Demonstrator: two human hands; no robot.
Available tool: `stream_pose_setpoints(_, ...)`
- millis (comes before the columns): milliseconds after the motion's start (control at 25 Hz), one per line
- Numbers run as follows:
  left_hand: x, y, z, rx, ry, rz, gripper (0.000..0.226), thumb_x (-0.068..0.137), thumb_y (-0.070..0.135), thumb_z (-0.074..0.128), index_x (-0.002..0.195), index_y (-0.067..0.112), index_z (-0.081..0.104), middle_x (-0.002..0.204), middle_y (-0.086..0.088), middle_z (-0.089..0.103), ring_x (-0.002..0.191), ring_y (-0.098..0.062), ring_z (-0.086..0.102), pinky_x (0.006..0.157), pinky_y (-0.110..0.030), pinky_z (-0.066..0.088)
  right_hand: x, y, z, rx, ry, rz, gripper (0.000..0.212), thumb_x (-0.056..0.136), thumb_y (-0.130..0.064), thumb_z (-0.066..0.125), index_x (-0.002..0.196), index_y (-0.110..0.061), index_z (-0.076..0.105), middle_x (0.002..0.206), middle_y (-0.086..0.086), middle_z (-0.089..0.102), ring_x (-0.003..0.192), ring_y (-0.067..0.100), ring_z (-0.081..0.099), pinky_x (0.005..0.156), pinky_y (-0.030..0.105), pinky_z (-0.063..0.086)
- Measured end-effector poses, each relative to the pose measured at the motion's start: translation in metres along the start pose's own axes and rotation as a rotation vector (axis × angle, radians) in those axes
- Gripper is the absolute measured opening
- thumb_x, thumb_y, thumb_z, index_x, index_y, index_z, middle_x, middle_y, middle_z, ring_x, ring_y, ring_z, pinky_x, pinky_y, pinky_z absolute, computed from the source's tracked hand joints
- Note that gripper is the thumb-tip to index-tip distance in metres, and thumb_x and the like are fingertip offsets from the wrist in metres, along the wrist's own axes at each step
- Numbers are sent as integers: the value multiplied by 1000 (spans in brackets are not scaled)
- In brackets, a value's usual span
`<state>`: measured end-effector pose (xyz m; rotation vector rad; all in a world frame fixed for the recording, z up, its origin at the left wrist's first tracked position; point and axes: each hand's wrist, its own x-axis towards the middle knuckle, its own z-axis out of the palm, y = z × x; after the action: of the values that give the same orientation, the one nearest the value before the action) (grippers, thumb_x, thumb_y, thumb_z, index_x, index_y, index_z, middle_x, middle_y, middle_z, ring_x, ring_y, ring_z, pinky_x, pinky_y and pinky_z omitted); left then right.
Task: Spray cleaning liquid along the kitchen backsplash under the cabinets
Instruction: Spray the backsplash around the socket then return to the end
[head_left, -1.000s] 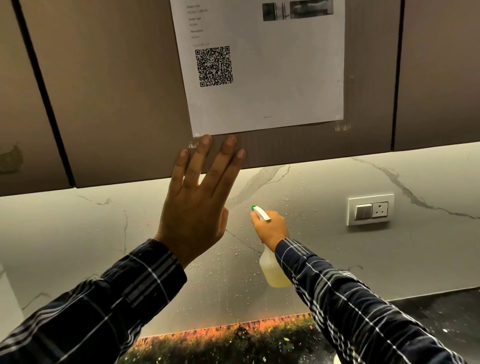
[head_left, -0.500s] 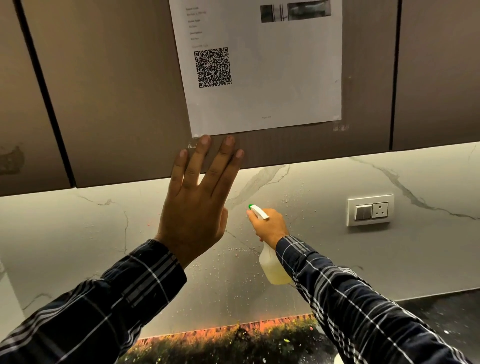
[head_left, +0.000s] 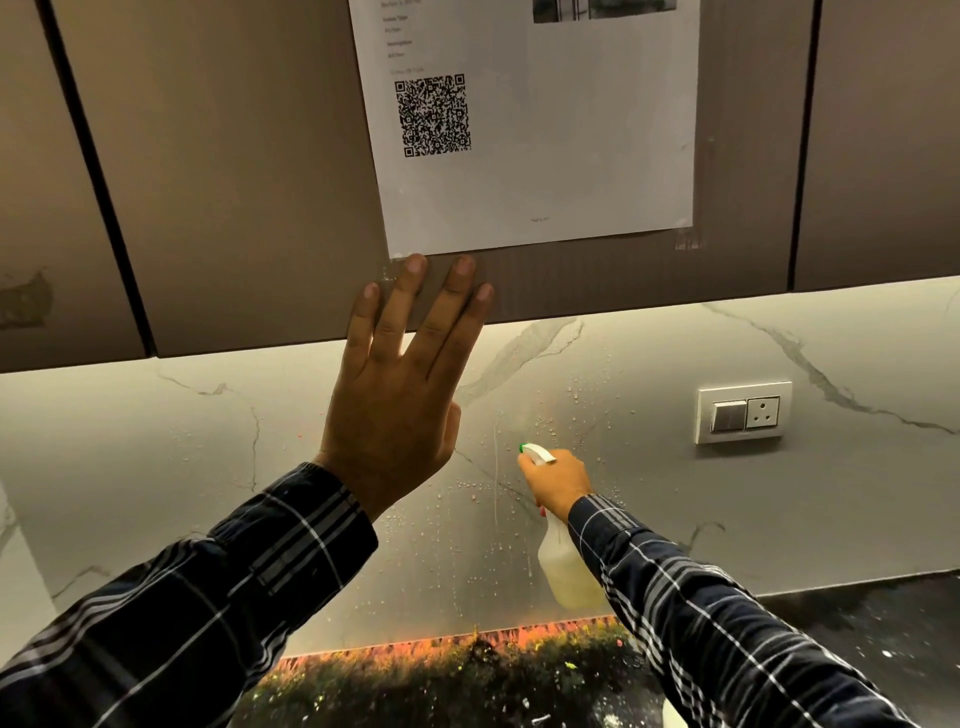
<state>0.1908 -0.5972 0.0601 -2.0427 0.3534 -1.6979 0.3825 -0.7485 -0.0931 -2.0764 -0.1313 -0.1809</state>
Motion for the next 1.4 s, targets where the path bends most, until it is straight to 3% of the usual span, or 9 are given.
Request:
stream_pose_setpoints(160, 0, -2, 1, 5, 5, 8, 83, 90, 25, 56, 163, 12, 20, 170, -14, 22, 155, -44, 21, 128, -52, 1, -7, 1, 10, -13, -57, -84, 41, 91, -42, 60, 71, -7, 69, 64, 10, 66, 63, 33, 72, 59, 48, 62)
stream_pose_setpoints(320, 0, -3, -1, -14, 1, 11, 84, 89, 21, 58, 163, 12, 20, 170, -15, 22, 155, -43, 21, 128, -53, 4, -3, -1, 8, 1, 26, -41, 39, 88, -43, 59, 66, -12, 66, 69, 14, 70, 67, 36, 72, 65, 50, 62)
stream_pose_setpoints(400, 0, -3, -1, -15, 2, 12, 85, 88, 20, 59, 163, 12, 21, 170, -14, 22, 155, -42, 20, 128, -53, 6, -4, -3, 7, 18, 33, -73, 40, 89, -41, 59, 66, -10, 65, 68, 15, 69, 67, 37, 72, 61, 50, 62)
stream_pose_setpoints(640, 0, -2, 0, -8, 17, 8, 86, 87, 18, 61, 163, 11, 21, 170, -14, 23, 155, -42, 20, 128, -53, 3, -6, 3, 4, -122, 10, -58, 40, 92, -40, 57, 65, -10, 64, 75, 17, 72, 73, 39, 71, 70, 47, 62)
stream_pose_setpoints(760, 1, -2, 2, 3, 24, 1, 86, 88, 21, 63, 162, 11, 23, 169, -14, 24, 155, -43, 21, 128, -52, 1, -10, 0, 9, -78, -15, -84, 42, 90, -42, 58, 73, -6, 69, 72, 15, 71, 68, 37, 72, 65, 49, 62)
stream_pose_setpoints(880, -2, 1, 4, 1, 23, -3, 90, 86, 22, 69, 162, 11, 22, 169, -14, 23, 154, -42, 22, 128, -52, 2, -17, -1, 22, -167, -91, -155, 42, 89, -42, 58, 62, -10, 61, 65, 14, 67, 66, 39, 69, 63, 51, 61)
stream_pose_setpoints(1000, -8, 1, 4, -14, 26, 19, 93, 83, 19, 74, 161, 11, 23, 168, -12, 22, 153, -40, 22, 128, -51, 3, -21, 3, 29, -282, -165, -218, 44, 93, -41, 56, 58, -15, 53, 67, 13, 65, 69, 38, 69, 66, 47, 60)
stream_pose_setpoints(1200, -10, 4, 4, -12, 27, 7, 97, 81, 19, 76, 161, 12, 22, 168, -10, 19, 153, -39, 20, 128, -51, 2, -24, 12, 34, -349, -201, -240, 39, 96, -42, 54, 72, -12, 62, 71, 12, 64, 75, 36, 69, 58, 35, 48)
stream_pose_setpoints(1400, -10, 6, 6, -3, 29, -2, 95, 81, 21, 75, 161, 11, 23, 168, -11, 21, 153, -39, 20, 128, -51, -1, -31, 16, 36, -294, -276, -209, 39, 94, -44, 58, 72, -12, 63, 69, 13, 67, 66, 34, 70, 65, 46, 62)
